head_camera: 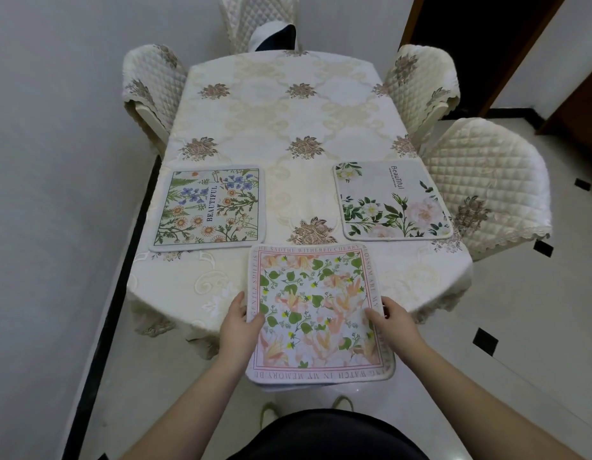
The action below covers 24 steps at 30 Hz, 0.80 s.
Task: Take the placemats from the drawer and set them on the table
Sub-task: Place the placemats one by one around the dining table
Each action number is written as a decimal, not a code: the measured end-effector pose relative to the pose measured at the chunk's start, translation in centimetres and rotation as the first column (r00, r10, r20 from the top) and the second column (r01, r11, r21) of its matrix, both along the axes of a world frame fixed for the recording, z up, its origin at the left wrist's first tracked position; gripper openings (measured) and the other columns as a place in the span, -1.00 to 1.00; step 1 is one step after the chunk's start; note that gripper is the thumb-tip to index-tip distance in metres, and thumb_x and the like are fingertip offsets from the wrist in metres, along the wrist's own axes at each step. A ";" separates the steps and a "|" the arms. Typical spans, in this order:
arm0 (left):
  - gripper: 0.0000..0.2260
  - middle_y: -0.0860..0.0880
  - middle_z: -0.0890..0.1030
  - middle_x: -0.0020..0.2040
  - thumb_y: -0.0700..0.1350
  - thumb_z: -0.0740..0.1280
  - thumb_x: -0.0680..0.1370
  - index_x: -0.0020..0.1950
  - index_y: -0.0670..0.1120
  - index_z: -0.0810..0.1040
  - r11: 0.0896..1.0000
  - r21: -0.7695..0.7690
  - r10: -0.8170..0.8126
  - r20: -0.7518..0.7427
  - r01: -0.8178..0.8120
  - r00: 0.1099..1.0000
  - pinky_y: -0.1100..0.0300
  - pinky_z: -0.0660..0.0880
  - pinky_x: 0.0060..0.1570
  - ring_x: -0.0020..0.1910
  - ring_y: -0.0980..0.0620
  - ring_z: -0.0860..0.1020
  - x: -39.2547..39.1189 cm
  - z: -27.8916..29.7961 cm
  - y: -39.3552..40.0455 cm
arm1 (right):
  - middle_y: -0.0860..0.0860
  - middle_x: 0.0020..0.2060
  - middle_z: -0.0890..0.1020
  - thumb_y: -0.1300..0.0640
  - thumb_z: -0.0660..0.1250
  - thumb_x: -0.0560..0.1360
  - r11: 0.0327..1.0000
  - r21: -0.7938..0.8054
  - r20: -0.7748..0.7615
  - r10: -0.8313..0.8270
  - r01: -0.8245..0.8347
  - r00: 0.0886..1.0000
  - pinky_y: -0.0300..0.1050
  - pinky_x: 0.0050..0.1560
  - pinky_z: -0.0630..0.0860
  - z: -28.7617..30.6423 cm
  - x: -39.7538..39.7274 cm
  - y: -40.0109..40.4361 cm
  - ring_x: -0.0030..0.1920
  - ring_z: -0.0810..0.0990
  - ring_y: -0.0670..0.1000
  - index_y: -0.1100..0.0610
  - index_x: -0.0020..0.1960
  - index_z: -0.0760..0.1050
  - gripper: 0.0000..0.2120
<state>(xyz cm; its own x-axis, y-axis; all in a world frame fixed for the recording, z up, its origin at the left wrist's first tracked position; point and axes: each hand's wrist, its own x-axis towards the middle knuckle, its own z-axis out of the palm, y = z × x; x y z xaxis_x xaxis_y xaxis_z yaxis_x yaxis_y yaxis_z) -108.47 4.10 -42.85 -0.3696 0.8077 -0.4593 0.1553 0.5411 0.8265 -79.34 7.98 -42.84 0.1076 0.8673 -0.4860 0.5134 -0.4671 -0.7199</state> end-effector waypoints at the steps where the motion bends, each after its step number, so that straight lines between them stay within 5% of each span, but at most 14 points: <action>1: -0.53 0.04 0.61 0.23 -0.23 0.37 0.57 0.45 0.00 0.39 1.000 -0.001 -0.019 0.006 0.019 1.000 -0.02 0.61 0.06 0.06 -0.02 0.66 -0.2 -0.1 0.2 | -0.03 0.06 0.65 0.09 0.29 0.58 1.000 0.003 0.003 0.009 -0.009 1.000 -0.19 -0.20 0.56 0.1 -0.2 0.1 -0.05 0.63 -0.07 0.07 0.24 0.49 -0.76; 6: -0.57 -0.06 0.65 0.14 -0.27 0.39 0.54 0.39 -0.05 0.45 0.999 0.011 -0.042 0.038 0.042 0.998 -0.07 0.63 -0.01 0.02 -0.03 0.66 -1.0 0.6 0.9 | -0.07 0.01 0.64 0.12 0.29 0.57 0.999 0.019 -0.008 -0.035 0.035 0.999 -0.13 -0.12 0.58 0.5 -0.8 0.2 -0.03 0.63 -0.05 0.10 0.25 0.50 -0.74; 14: -0.61 0.05 0.65 0.10 -0.17 0.39 0.57 0.35 0.13 0.44 0.978 0.174 -0.121 0.021 0.115 0.992 -0.04 0.64 -0.01 0.02 0.06 0.66 -2.6 3.3 1.0 | -0.13 -0.01 0.65 0.14 0.32 0.57 0.982 0.150 -0.080 -0.103 0.114 0.992 -0.04 -0.08 0.63 4.8 -1.4 -0.5 -0.04 0.66 -0.06 0.02 0.23 0.48 -0.75; 19: -0.62 0.00 0.74 -0.18 -0.15 0.36 0.60 0.34 0.19 0.39 0.967 0.202 -0.161 -0.001 0.158 0.987 -0.02 0.62 -0.16 -0.26 0.02 0.71 -3.3 5.6 1.5 | -0.19 -0.01 0.63 0.15 0.34 0.55 0.955 0.253 -0.141 -0.121 0.154 0.983 -0.14 -0.10 0.59 7.7 -2.1 -0.8 -0.04 0.64 -0.13 -0.05 0.26 0.43 -0.69; 24: -0.60 0.00 0.74 -0.16 -0.17 0.34 0.61 0.39 0.13 0.37 0.956 0.240 -0.183 0.047 0.167 0.982 -0.10 0.63 -0.11 -0.22 -0.03 0.72 -3.6 7.7 1.6 | -0.10 -0.05 0.67 0.19 0.35 0.55 0.938 0.293 -0.182 -0.137 0.187 0.974 -0.11 -0.10 0.61 9.1 -2.2 -1.1 -0.12 0.68 -0.16 -0.12 0.32 0.35 -0.58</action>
<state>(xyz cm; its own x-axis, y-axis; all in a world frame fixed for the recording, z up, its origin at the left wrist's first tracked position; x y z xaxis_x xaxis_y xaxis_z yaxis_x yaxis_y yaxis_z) -112.09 5.75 -35.15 -0.1870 0.9448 -0.2690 0.1689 0.3007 0.9386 -81.57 6.90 -33.71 0.2035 0.9537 -0.2214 0.3188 -0.2784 -0.9060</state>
